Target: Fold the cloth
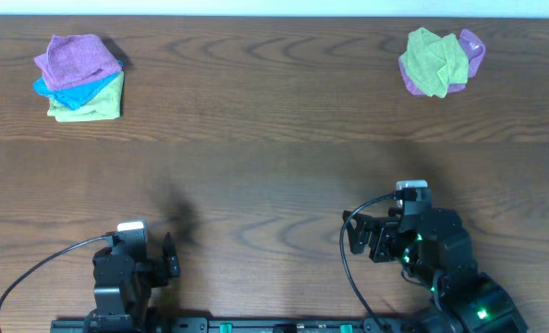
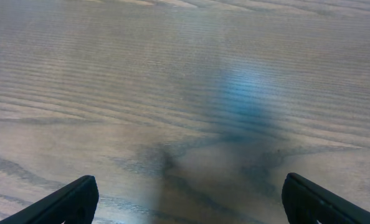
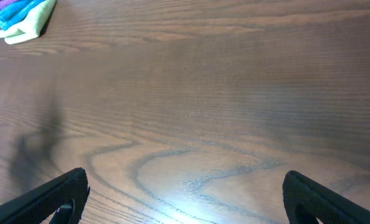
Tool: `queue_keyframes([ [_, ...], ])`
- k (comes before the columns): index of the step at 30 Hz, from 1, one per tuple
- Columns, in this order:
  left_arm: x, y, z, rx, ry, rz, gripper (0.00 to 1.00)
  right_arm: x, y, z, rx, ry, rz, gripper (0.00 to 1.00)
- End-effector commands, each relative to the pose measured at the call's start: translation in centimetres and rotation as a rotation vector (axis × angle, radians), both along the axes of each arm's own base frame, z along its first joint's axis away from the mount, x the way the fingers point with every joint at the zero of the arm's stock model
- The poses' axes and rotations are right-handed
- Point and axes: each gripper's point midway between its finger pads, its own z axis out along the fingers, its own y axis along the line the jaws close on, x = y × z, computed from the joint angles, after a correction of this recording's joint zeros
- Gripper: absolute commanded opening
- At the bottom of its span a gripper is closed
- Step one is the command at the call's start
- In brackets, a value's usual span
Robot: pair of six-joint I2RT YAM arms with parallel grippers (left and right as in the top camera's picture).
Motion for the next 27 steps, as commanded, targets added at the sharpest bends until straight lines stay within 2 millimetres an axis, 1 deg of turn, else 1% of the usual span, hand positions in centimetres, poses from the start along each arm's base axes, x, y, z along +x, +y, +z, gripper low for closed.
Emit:
queue_keyframes([
  [1, -0.8, 0.2, -2.4, 0.036, 0.079, -0.015, 0.95, 0.0, -0.4, -0.2, -0.008, 0.005, -0.019, 0.99],
  [3, -0.8, 0.2, -2.4, 0.035, 0.079, -0.015, 0.95, -0.7, -0.8, -0.9, -0.031, 0.039, -0.015, 0.99],
  [4, -0.8, 0.2, -2.4, 0.036, 0.079, -0.015, 0.95, -0.7, -1.4, -1.0, -0.051, 0.038, -0.037, 0.99],
  [5, -0.8, 0.2, -2.4, 0.035, 0.079, -0.015, 0.95, -0.5, -2.5, -1.1, -0.087, 0.023, -0.085, 0.99],
  [6, -0.8, 0.2, -2.4, 0.035, 0.078, -0.015, 0.95, -0.4, -3.3, -1.2, -0.116, 0.009, -0.108, 0.99],
  [7, -0.8, 0.2, -2.4, 0.036, 0.079, -0.015, 0.95, -0.3, -4.0, -1.2, -0.163, -0.024, -0.108, 0.99],
  [11, -0.8, 0.2, -2.4, 0.036, 0.078, -0.015, 0.95, -0.3, -5.8, -1.4, -0.339, -0.172, -0.014, 0.99],
  [15, -0.8, 0.2, -2.4, 0.036, 0.079, -0.015, 0.95, -0.7, -7.7, -3.1, -0.398, -0.220, -0.042, 0.99],
  [20, -0.8, 0.2, -2.4, 0.035, 0.079, -0.015, 0.95, -1.1, -8.3, -5.7, -0.434, -0.254, -0.018, 0.99],
  [24, -0.8, 0.2, -2.4, 0.036, 0.079, -0.015, 0.95, -1.0, -9.0, -7.1, -0.449, -0.256, -0.047, 0.99],
  [27, -0.8, 0.2, -2.4, 0.036, 0.078, -0.015, 0.95, -1.0, -9.2, -7.6, -0.460, -0.260, -0.047, 0.99],
])
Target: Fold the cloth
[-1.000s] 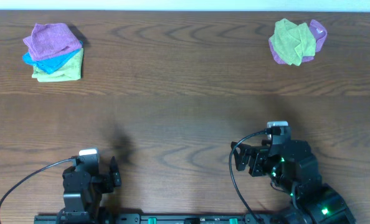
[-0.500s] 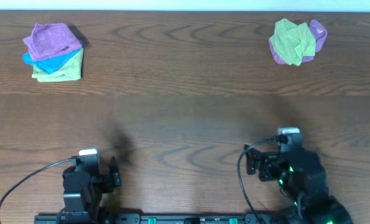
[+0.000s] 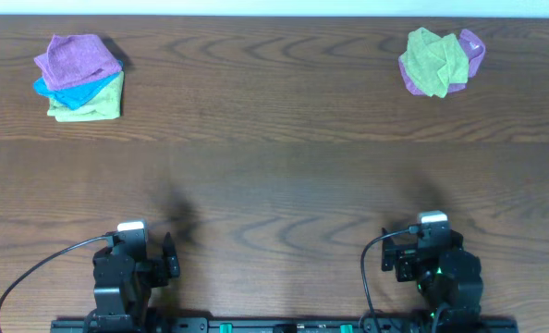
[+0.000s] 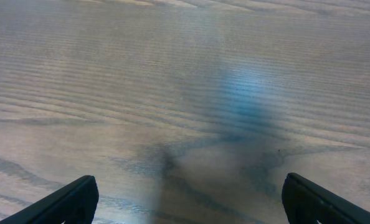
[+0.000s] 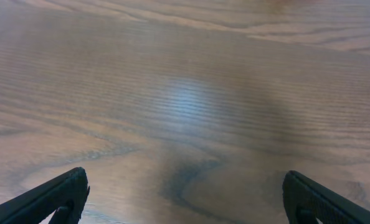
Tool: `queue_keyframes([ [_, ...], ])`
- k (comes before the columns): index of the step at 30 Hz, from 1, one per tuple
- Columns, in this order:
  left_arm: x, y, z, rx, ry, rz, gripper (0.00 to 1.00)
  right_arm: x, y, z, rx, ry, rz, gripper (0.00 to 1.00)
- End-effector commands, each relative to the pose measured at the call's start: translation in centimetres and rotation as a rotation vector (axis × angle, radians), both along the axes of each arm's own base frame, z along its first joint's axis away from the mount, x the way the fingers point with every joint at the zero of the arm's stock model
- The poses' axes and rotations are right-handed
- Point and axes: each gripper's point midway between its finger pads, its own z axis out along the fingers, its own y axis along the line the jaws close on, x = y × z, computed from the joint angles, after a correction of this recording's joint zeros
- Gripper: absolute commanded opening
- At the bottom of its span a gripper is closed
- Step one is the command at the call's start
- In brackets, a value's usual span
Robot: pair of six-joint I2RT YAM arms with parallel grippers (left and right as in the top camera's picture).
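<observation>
A crumpled pile of a green and a purple cloth [image 3: 439, 61] lies at the table's far right. Both grippers are far from it, at the front edge. My left gripper [image 3: 145, 250] is open over bare wood, and in its wrist view only its two dark fingertips [image 4: 66, 199] show, wide apart. My right gripper [image 3: 420, 252] is likewise open, its fingertips [image 5: 54, 199] spread with nothing between them. Neither wrist view shows any cloth.
A stack of folded cloths, purple on blue on yellow-green [image 3: 79, 76], sits at the far left. The brown wooden table [image 3: 274, 176] stretches between the two cloth piles and the arms. Black cables loop from each arm near the front edge.
My right arm was further out and turned toward the left, with the folded stack in its wrist view. Now it sits back at the front edge, facing straight across. The left arm has not moved.
</observation>
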Motion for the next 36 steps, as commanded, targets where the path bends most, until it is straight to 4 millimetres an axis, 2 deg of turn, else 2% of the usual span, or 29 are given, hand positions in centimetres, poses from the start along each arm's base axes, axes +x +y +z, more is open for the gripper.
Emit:
queue_keyframes([
  [1, -0.85, 0.19, -2.39, 0.032, 0.079, -0.012, 0.95, 0.06, 0.04, -0.37, -0.037, -0.017, 0.038, 0.99],
  [36, -0.85, 0.19, -2.38, 0.033, 0.078, -0.012, 0.95, 0.09, -0.39, -0.26, -0.022, -0.027, 0.004, 0.99],
])
